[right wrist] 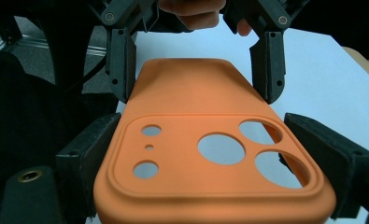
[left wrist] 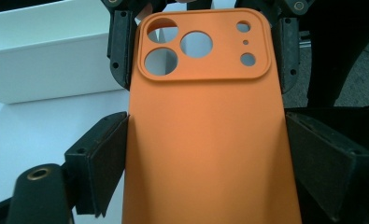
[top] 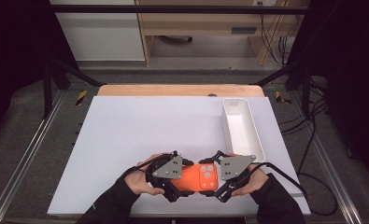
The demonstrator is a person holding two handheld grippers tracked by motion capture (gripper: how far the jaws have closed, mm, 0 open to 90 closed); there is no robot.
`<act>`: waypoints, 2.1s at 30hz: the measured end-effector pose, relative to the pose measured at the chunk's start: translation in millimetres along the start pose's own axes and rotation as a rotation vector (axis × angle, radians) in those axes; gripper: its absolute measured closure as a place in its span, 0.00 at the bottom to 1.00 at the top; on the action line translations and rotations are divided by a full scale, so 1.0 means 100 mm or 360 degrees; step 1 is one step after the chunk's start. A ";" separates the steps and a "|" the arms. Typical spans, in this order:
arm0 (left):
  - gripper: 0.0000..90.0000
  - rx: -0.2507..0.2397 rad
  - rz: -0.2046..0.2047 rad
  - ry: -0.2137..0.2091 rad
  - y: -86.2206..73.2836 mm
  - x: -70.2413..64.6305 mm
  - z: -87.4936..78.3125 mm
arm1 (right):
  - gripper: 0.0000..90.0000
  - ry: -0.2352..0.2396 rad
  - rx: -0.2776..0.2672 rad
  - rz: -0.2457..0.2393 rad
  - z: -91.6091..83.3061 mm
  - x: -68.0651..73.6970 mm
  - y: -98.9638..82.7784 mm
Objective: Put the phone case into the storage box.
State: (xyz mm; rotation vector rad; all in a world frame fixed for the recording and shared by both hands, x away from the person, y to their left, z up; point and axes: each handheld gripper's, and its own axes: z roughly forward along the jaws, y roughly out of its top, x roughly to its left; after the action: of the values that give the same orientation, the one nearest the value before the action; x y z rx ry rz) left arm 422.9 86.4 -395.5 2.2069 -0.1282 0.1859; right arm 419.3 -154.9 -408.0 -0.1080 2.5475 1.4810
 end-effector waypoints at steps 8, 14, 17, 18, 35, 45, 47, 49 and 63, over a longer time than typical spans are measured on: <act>0.17 -0.0012 -0.0011 -0.0009 0.00 0.01 0.00 | 0.17 0.0011 -0.0001 0.0023 -0.01 0.00 0.01; 0.17 -0.0011 -0.0032 -0.0026 0.00 0.01 0.01 | 0.18 0.0022 0.0004 0.0039 -0.01 0.00 0.01; 0.17 -0.0005 -0.0035 -0.0027 0.00 0.01 0.01 | 0.18 0.0024 0.0006 0.0041 -0.01 0.00 0.01; 0.17 -0.0007 -0.0038 -0.0029 0.00 0.01 0.01 | 0.18 0.0023 0.0006 0.0041 -0.01 0.00 0.01; 0.14 -0.0036 -0.0051 -0.0007 0.00 0.01 0.00 | 0.18 0.0027 0.0023 0.0087 -0.03 -0.01 0.02; 0.06 -0.0072 -0.0122 0.0026 -0.01 0.04 -0.12 | 0.18 0.0000 0.0058 0.0095 -0.05 -0.03 0.02; 0.03 -0.0066 -0.0137 0.0055 -0.01 0.04 -0.15 | 0.18 -0.0002 0.0064 0.0092 -0.06 -0.03 0.02; 0.02 -0.0066 -0.0146 0.0066 -0.01 0.04 -0.16 | 0.18 -0.0009 0.0070 0.0090 -0.08 -0.03 0.03; 0.00 0.0019 -0.0244 0.0072 -0.10 0.04 -0.17 | 0.18 -0.0007 0.0155 0.0087 -0.15 -0.05 0.06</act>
State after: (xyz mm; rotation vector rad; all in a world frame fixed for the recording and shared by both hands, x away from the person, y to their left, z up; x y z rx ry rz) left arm 426.7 105.5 -392.4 2.2119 0.0672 0.1513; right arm 421.7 -165.4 -394.9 -0.0209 2.6336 1.3704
